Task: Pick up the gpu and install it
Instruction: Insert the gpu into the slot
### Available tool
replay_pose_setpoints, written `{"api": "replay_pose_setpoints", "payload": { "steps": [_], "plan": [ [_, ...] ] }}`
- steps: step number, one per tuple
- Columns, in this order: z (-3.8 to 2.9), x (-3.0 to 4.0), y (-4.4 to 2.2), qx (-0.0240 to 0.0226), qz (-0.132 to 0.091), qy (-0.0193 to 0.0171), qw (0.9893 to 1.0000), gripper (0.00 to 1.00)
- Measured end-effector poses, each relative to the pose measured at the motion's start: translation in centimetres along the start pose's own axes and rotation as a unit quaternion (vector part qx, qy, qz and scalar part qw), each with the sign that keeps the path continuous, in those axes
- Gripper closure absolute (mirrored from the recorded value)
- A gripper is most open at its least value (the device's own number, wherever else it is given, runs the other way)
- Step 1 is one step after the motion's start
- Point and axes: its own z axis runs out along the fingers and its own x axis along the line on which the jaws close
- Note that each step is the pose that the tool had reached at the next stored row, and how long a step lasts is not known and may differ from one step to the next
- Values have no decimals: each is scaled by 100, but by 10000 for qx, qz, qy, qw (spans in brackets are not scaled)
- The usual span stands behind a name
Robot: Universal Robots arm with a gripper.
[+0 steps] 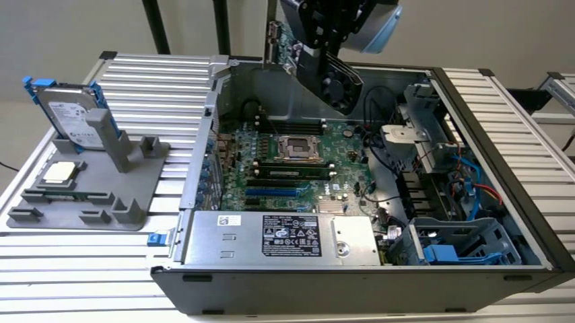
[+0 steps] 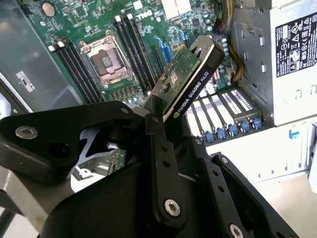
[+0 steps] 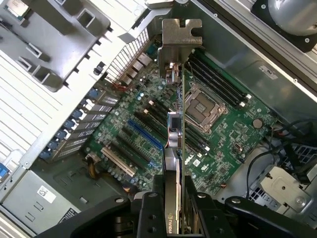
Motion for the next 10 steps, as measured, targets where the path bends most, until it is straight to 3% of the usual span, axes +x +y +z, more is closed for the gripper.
{"api": "replay_pose_setpoints", "payload": {
  "steps": [10],
  "plan": [
    [0,0,0,5,-232,10,9997,100]
  ]
}}
